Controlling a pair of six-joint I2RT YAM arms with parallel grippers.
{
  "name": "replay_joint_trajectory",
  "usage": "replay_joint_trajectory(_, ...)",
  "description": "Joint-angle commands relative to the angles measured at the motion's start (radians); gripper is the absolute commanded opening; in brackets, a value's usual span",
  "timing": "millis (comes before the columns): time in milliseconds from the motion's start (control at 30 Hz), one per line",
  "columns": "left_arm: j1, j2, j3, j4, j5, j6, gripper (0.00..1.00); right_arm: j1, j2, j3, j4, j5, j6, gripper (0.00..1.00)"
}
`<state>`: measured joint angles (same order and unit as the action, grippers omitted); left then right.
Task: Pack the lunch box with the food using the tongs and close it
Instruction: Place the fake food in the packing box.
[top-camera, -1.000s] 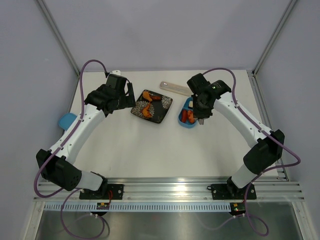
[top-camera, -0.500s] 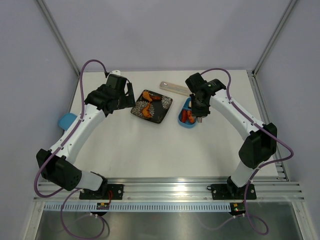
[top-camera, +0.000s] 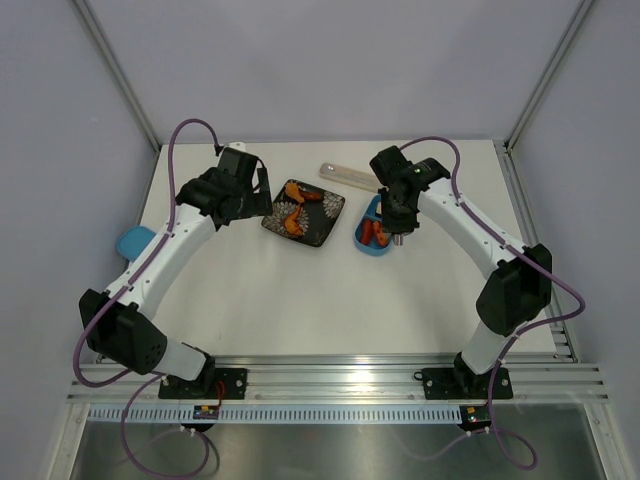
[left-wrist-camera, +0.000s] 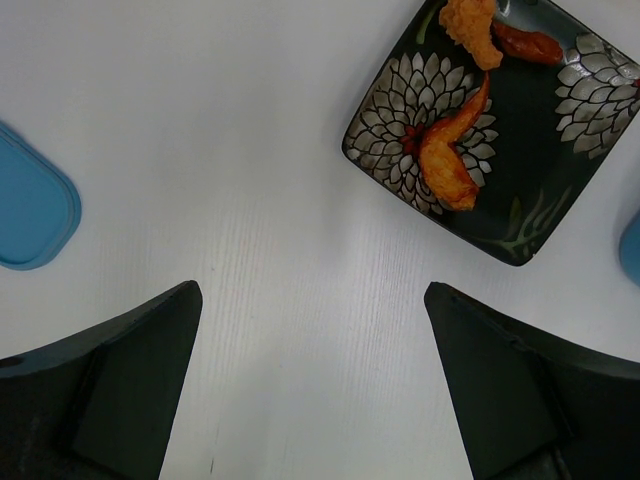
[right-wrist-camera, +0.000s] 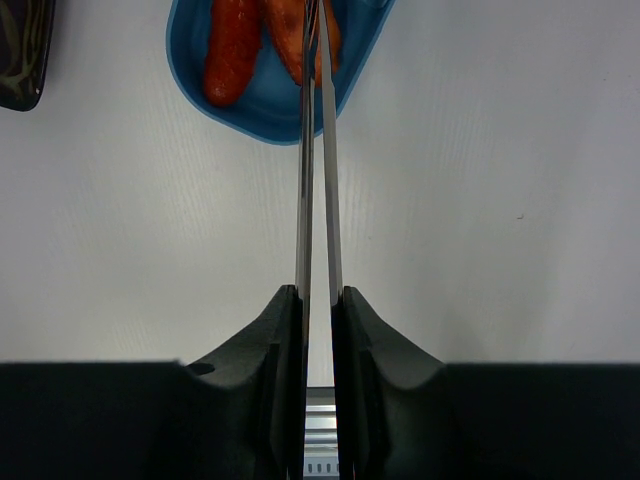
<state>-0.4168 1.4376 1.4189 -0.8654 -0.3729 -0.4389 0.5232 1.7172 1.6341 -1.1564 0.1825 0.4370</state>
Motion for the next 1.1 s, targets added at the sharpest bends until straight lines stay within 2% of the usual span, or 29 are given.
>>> replay_joint_trajectory(0, 0.003, 0.003, 0.045, 0.042, -0.034, 0.017, 0.99, -0.002, -0.018, 0.059, -0.025, 0.000, -0.017, 0.04)
replay_joint_trajectory(267, 0.003, 0.010, 0.046, 0.048, -0.024, 0.014, 0.99, -0.002, -0.011, 0.125, -0.031, 0.003, -0.029, 0.04)
replay_joint_trajectory(800, 0.004, 0.006, 0.049, 0.043, -0.026, 0.012, 0.99, -0.003, 0.009, 0.000, 0.020, -0.032, -0.029, 0.04)
replay_joint_trajectory(1067, 0.003, 0.009, 0.054, 0.040, -0.023, 0.014, 0.99, -0.002, -0.008, 0.102, -0.034, -0.009, -0.034, 0.04)
